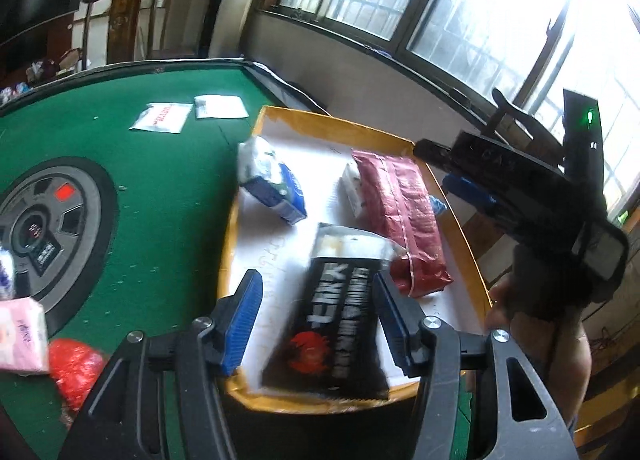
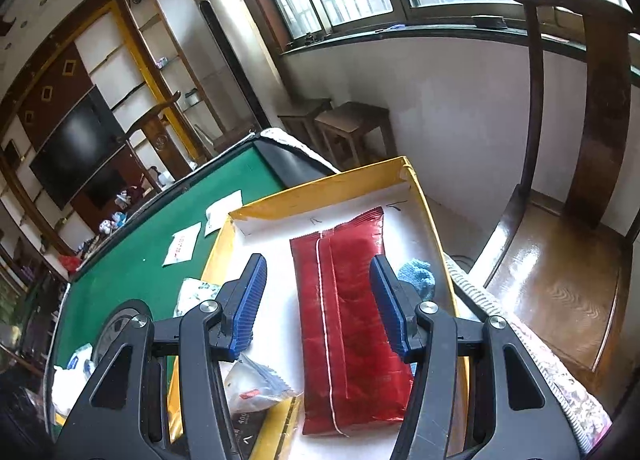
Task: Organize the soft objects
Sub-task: 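Open both grippers to drop the red foil bag and black snack bag in the box, then grasp the white towel with the left gripper while the right gripper grasps the red plastic bag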
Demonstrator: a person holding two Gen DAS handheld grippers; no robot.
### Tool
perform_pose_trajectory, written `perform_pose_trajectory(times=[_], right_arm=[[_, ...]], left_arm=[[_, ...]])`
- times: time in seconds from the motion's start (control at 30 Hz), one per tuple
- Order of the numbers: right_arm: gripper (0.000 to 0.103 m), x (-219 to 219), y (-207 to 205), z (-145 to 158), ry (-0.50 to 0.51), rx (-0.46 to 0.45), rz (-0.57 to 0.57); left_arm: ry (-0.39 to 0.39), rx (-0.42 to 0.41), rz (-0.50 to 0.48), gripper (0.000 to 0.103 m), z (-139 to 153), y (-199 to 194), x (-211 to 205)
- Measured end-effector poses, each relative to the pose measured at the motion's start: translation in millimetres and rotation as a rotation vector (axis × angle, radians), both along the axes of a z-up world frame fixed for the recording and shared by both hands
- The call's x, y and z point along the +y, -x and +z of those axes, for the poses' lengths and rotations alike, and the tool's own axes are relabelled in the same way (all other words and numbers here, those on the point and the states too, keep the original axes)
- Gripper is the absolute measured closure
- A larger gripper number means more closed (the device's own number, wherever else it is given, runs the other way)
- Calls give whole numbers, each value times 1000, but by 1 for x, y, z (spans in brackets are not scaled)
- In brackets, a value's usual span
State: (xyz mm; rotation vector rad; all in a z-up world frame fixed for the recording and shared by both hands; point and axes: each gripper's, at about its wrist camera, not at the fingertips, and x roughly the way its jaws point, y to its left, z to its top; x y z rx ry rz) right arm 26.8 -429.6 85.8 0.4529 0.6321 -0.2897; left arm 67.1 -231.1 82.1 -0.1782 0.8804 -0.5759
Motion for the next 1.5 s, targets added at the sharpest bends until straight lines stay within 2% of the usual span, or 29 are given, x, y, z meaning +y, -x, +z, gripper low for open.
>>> perform_pose_trajectory(times=[0.1, 0.3, 0.4, 0.57, 0.6, 0.63, 0.7, 0.8, 0.87, 0.93, 0.97, 1.03, 1.1, 1.13, 1.23, 1.27, 1.37, 1.5], right_arm=[[49, 3, 0, 1, 6, -6, 10], [49, 9, 0, 3, 29, -14, 25], [49, 12, -2, 1, 30, -9, 40], [49, 15, -2, 1, 38, -10, 50], [49, 17, -2, 1, 42, -9, 53], [49, 19, -3, 1, 47, -6, 58], [49, 25, -6, -1, 61, 6, 75], [50, 33, -8, -3, 84, 20, 93], [49, 36, -8, -3, 94, 20, 101], [50, 38, -7, -2, 95, 14, 105], [49, 39, -6, -1, 92, 7, 112], [49, 42, -5, 0, 93, -5, 124], [49, 46, -3, 3, 93, -26, 140], [49, 48, -2, 4, 88, -40, 150], [49, 62, 5, 11, 83, -100, 211], [48, 69, 8, 14, 86, -125, 248], [31, 106, 15, 20, 111, -179, 411], [31, 176, 15, 7, 145, -129, 677]], left_arm=[[16, 18, 24, 45, 0, -1, 17], [-19, 15, 95, 45, -1, 6, 64], [-97, -51, 165, 45, 5, 20, 99], [-235, -205, 398, 42, 18, 42, 170], [-259, -214, 441, 35, 19, 41, 181], [-310, -217, 502, 33, 18, 39, 192], [-385, -194, 555, 33, 12, 32, 202], [-432, -140, 550, 33, -3, 19, 199], [-489, -114, 548, 36, -15, 9, 193], [-550, -77, 574, 59, -30, 0, 195], [-553, -56, 581, 73, -34, -2, 198], [-483, -42, 587, 82, -34, -1, 210], [-420, -37, 612, 85, -28, 3, 220], [-345, -42, 619, 85, -22, 8, 228], [-210, -79, 616, 85, -9, 16, 239], [-191, -107, 617, 85, -4, 20, 239], [-160, -171, 610, 85, 6, 29, 236], [-131, -218, 605, 85, 13, 35, 233]])
